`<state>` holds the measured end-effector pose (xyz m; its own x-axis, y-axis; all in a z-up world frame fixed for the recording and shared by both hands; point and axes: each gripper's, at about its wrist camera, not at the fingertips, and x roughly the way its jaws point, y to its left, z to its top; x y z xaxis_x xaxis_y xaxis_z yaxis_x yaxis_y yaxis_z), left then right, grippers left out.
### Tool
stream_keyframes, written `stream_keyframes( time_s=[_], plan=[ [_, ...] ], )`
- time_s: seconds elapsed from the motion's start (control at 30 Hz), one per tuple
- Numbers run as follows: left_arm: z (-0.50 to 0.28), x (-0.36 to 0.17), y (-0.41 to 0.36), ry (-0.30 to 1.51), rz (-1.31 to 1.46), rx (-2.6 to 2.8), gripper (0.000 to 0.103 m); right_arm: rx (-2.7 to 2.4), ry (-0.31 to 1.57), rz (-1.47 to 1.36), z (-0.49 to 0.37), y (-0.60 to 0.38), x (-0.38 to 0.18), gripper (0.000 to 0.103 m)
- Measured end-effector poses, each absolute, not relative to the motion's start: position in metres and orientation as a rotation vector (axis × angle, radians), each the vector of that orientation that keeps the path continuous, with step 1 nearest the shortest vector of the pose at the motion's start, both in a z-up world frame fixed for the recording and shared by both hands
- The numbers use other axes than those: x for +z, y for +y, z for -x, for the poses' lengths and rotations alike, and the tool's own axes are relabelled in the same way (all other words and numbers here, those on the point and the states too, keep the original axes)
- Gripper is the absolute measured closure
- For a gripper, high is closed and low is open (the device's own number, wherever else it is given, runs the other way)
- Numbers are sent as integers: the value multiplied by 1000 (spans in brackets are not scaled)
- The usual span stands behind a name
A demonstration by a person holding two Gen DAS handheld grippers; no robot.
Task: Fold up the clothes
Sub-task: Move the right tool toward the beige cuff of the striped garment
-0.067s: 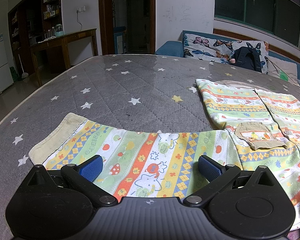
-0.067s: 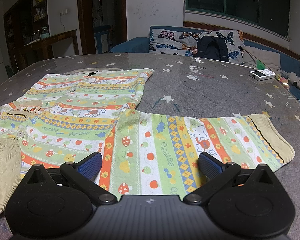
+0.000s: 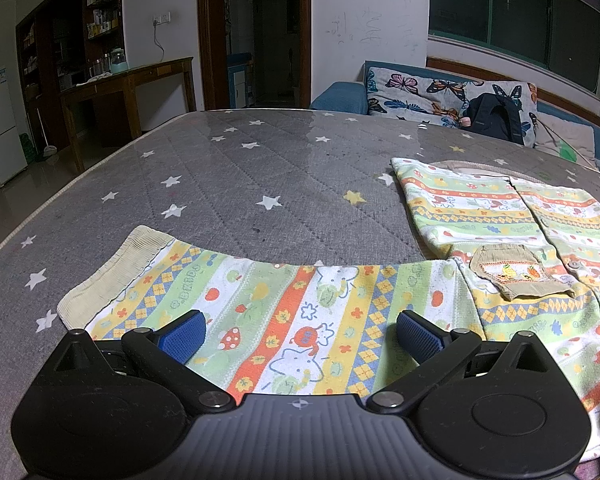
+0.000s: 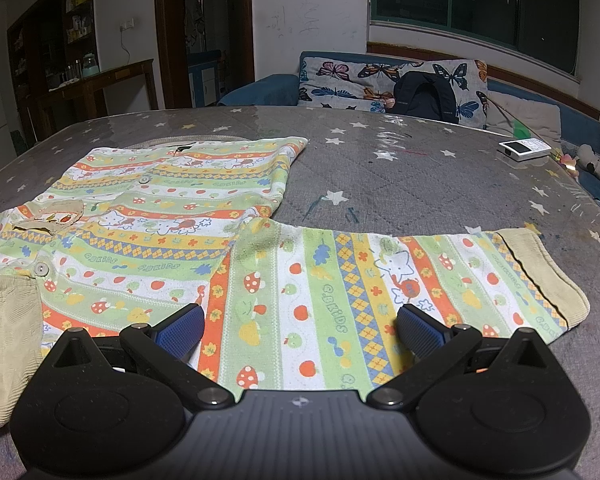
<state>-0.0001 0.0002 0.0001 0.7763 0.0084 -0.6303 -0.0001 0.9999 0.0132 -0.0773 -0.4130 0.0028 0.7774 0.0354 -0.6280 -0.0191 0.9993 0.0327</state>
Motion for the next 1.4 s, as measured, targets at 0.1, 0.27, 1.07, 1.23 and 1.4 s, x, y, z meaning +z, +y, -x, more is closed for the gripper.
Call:
stream_keyframes(
  time_s=[0.1, 0.27, 1.07, 1.23, 1.4],
  plan=[
    [0, 0, 1, 683, -12, 4, 0, 33, 683, -22, 76, -413, 3, 0],
    [0, 1, 0, 683, -15, 5, 0, 46, 682, -44, 74, -422, 2, 4],
    [0, 0, -1, 682, -18, 6, 0, -461, 655, -145, 78, -537, 11, 28],
    [0, 0, -1, 682, -18, 6, 0, -429, 672, -207, 74, -545, 5, 31],
    [0, 0, -2, 682, -18, 6, 0, -417, 662, -221, 74, -542, 7, 52]
  ],
)
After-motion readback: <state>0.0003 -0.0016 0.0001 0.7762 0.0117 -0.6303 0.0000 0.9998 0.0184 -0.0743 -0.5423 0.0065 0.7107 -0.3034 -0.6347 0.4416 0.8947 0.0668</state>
